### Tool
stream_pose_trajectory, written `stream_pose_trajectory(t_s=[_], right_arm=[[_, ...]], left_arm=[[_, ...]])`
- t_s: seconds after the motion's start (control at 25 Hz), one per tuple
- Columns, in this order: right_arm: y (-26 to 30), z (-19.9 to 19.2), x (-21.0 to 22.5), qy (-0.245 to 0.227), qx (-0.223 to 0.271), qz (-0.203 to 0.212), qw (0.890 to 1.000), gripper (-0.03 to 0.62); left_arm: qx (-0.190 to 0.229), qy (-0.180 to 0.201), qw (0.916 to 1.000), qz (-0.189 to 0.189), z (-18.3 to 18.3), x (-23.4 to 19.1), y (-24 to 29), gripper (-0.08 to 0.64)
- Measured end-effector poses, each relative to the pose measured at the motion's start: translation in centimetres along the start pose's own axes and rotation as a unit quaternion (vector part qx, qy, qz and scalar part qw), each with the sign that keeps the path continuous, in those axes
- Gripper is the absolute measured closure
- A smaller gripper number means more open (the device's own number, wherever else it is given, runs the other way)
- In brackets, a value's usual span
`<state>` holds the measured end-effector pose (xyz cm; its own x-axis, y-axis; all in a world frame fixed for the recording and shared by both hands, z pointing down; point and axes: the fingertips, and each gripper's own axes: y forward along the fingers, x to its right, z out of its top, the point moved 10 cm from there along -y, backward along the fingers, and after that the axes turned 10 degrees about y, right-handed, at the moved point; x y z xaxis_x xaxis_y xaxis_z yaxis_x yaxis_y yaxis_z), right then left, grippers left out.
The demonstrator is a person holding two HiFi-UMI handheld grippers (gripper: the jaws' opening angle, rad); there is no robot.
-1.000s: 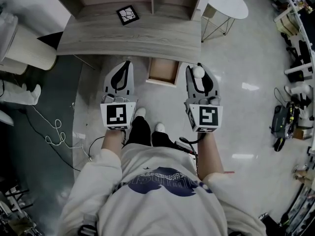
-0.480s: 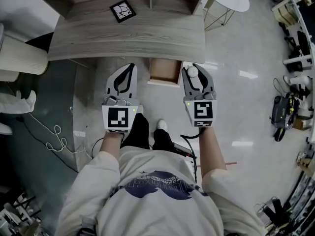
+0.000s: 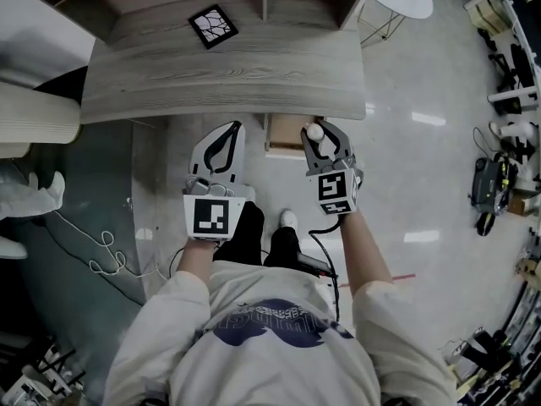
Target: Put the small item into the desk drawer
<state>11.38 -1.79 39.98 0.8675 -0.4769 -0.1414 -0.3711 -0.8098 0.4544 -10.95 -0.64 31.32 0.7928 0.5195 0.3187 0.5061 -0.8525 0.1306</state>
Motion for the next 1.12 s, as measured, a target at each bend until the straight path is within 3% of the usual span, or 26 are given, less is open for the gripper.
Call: stream_pose_trajectory(t_s=[0.4, 1.12], right_arm=[[5.6, -4.6, -1.3, -0.05, -0.082, 0.036, 0.995, 0.469], [13.0, -12.7, -2.5, -0.115, -0.197, 0.111, 0.967, 0.469]], left_arm=[[-0.015, 0.008, 0.9998, -0.011, -2.3, -1.7, 0.2, 0.552], [-0.052, 0.018, 0.9984, -0.01, -6.8, -1.4, 1.9, 0.551]])
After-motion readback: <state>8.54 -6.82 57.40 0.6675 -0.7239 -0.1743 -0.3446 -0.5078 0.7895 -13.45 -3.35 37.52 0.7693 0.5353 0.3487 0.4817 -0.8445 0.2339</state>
